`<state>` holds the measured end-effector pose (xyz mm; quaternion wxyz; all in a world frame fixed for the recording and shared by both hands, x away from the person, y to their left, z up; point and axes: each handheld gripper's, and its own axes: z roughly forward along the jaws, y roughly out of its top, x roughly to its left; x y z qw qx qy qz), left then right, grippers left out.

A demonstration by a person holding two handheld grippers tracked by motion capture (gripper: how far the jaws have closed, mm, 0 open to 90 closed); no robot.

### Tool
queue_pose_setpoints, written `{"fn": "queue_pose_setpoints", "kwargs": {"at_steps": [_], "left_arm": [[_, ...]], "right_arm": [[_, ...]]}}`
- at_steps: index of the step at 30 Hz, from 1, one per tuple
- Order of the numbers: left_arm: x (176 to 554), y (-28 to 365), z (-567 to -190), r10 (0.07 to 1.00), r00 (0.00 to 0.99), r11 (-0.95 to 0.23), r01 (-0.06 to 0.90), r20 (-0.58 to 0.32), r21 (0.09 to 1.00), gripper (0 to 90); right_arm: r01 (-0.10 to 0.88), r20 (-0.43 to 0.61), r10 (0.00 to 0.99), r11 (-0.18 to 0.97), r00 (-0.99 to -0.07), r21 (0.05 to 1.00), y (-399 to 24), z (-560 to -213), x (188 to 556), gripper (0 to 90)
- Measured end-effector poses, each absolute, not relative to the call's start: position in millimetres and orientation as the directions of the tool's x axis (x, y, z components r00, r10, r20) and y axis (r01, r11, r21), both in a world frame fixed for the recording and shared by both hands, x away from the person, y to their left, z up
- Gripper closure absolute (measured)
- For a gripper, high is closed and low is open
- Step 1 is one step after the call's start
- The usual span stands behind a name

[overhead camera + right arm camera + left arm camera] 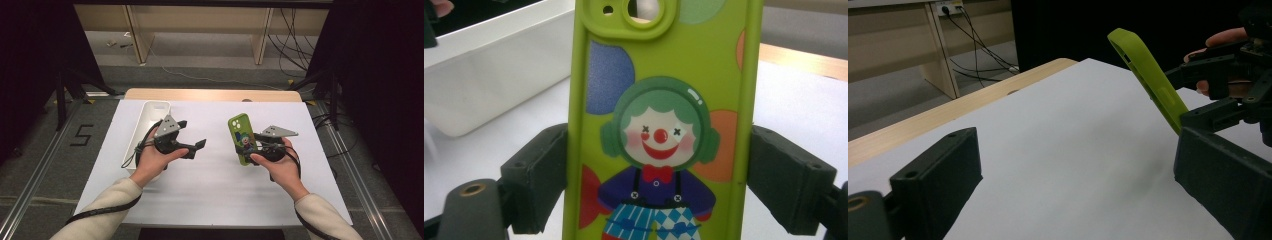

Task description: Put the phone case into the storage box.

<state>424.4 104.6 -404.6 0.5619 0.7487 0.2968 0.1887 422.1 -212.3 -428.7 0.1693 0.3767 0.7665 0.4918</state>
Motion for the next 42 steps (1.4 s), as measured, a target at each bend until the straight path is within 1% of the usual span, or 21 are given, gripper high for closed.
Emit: {"fn": "queue_pose_setpoints", "kwargs": {"at_steps": [15,42], "left_arm": [[437.8,84.2,-404.7,0.633,0.772,-0.197,0.239,-0.063,0.951,5.7],[441.3,60.6,-401.6,0.59,0.803,-0.186,0.238,-0.085,0.953,10.8]], "right_arm": [[0.389,0.105,0.732,0.229,-0.673,0.892,-204.4,-430.9,421.2,16.7],[0.373,0.096,0.728,0.229,-0.679,0.899,-193.7,-433.4,422.7,16.7]]}}
